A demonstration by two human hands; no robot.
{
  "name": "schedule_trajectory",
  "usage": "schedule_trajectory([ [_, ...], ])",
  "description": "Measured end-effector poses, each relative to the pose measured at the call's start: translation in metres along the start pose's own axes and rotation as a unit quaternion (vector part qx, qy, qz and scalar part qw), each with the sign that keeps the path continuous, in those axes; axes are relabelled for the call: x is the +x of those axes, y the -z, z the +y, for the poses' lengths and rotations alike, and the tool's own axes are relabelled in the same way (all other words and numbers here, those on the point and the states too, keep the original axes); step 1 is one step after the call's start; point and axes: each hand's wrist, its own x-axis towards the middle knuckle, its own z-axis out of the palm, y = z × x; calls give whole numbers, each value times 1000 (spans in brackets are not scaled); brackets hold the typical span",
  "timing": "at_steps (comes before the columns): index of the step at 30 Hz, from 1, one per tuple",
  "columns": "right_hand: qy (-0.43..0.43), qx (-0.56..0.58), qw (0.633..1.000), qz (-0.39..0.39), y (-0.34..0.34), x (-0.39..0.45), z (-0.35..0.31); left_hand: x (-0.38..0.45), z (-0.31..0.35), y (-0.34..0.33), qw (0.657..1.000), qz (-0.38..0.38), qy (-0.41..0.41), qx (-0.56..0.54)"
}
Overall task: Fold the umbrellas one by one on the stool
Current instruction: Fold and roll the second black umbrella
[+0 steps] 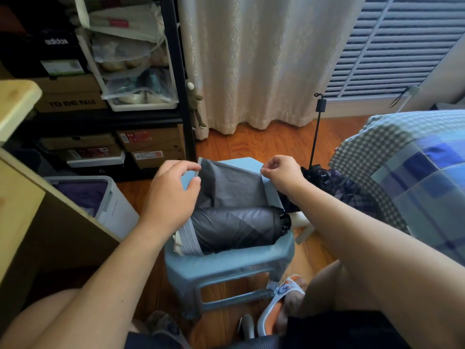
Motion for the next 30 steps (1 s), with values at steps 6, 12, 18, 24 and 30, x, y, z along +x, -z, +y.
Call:
schedule_trajectory([
  [6, 58, -175, 979, -82, 70, -45, 9, -25, -13, 40, 958, -274, 71, 53],
  [12, -99, 131, 969, -183, 94, -96, 67, -44, -39, 39, 939, -323, 113, -22],
  [18, -180, 114, 970, -113, 85, -89, 67, -40, -41, 15, 927, -190, 290, -143],
  [24, -165, 28, 982, -86, 75, -89, 72, -48, -30, 7, 948, -170, 265, -42],
  [30, -85, -24, 988, -127, 76, -106, 61, -51, -29, 10, 924, -204, 280, -164],
])
